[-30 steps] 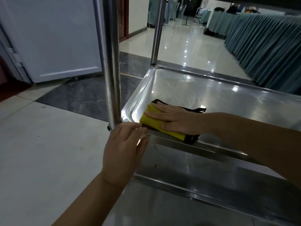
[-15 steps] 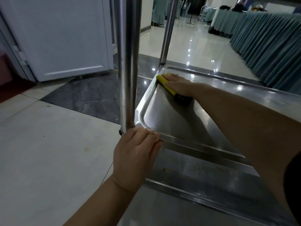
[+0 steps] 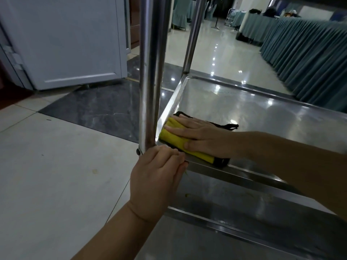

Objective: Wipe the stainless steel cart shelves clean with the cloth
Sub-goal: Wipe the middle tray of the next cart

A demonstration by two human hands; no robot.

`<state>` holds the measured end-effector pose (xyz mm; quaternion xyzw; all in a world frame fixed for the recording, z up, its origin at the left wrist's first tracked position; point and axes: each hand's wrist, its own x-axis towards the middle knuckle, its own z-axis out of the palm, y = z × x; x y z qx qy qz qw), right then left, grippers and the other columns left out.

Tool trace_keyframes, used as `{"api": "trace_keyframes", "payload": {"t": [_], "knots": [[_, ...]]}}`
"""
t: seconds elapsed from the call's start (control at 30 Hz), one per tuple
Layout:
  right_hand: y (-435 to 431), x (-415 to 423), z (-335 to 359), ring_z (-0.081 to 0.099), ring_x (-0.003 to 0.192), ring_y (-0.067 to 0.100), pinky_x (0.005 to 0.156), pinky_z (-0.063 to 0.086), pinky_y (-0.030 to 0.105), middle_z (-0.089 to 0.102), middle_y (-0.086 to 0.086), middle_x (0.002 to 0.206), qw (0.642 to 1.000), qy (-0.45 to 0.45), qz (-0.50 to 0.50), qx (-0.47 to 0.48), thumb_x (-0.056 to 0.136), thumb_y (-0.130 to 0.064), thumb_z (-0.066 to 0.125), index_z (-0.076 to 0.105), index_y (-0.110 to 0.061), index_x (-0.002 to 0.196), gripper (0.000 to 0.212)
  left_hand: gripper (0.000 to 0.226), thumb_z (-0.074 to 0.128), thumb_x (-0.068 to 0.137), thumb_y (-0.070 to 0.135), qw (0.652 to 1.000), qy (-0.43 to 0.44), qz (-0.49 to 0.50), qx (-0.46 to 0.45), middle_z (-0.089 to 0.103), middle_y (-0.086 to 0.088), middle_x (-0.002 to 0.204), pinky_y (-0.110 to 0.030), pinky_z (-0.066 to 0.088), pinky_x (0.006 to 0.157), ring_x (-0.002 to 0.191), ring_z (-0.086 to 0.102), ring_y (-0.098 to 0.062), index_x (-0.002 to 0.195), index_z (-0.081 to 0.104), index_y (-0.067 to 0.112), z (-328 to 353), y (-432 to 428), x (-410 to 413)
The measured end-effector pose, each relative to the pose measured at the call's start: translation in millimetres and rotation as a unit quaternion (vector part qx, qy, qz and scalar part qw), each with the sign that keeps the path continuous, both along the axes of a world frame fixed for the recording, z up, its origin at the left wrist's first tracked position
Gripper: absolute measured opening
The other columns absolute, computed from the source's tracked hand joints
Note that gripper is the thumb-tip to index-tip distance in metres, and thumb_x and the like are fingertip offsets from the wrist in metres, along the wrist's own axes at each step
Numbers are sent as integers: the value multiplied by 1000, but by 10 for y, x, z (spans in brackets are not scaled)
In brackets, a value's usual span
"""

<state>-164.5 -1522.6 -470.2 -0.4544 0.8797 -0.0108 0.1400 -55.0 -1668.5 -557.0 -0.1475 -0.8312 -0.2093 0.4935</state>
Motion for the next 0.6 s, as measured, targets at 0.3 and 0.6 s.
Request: {"api": "trace_keyframes", "payload": {"t": [0.3, 0.6], "knots": [[-113, -812, 103, 2, 147, 16, 114, 4, 30, 6, -3, 161, 980, 0, -188, -67, 102, -45, 30, 11, -30, 153, 56, 25, 56, 92, 24, 1000, -1, 4, 7, 71, -3, 85, -15, 33, 94, 89, 54, -13, 85, 75, 11, 19, 4, -18], [-481, -1079, 85, 14, 144, 31, 116, 12, 46, 15, 12, 158, 934, 55, -348, -67, 99, -51, 17, 14, -26, 151, 58, 18, 62, 88, 22, 999, -37, 1, 7, 70, -2, 86, -10, 28, 98, 90, 53, -12, 86, 74, 10, 1, -4, -3]]}}
